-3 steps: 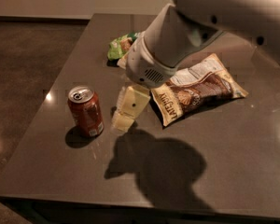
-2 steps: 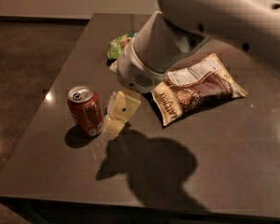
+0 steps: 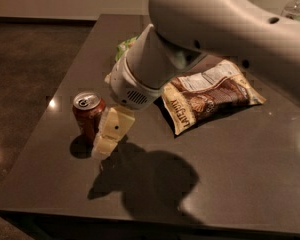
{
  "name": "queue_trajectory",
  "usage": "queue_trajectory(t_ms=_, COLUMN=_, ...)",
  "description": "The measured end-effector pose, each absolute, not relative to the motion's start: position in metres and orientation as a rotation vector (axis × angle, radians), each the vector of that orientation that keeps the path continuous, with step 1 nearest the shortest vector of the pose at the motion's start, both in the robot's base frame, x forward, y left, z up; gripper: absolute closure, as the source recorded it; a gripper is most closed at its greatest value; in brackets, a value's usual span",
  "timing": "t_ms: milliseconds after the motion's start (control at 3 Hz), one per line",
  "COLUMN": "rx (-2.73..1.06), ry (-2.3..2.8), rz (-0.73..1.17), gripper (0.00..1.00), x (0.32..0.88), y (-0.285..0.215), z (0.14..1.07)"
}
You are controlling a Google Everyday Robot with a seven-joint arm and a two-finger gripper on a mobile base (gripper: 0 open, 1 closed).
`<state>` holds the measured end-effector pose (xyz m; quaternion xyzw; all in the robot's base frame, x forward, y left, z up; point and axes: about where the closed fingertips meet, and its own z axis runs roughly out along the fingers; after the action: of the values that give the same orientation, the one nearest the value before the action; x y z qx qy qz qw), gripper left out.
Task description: Knock coke can over
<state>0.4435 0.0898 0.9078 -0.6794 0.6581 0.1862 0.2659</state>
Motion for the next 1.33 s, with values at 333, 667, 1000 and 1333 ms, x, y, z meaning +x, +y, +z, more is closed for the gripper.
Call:
queue_trajectory(t_ms=333, rx=-1.824, ry=1.787, rz=0.503, gripper=0.00, x=0.447, y=0.099, z=0.903)
queue_trajectory(t_ms=667, rx=-1.805, ry=1.795, rz=0.508, gripper=0.00, x=0.454, y=0.106, z=0.900)
queue_trajectory(t_ms=1000, rx=-1.801, ry=1.805, rz=0.524, gripper=0.11, x=0.459, y=0.111, z=0.899)
queue_trajectory(t_ms=1333, rx=-1.803, ry=1.808, rz=0.553, gripper=0.35, x=0.461, y=0.114, z=0.901)
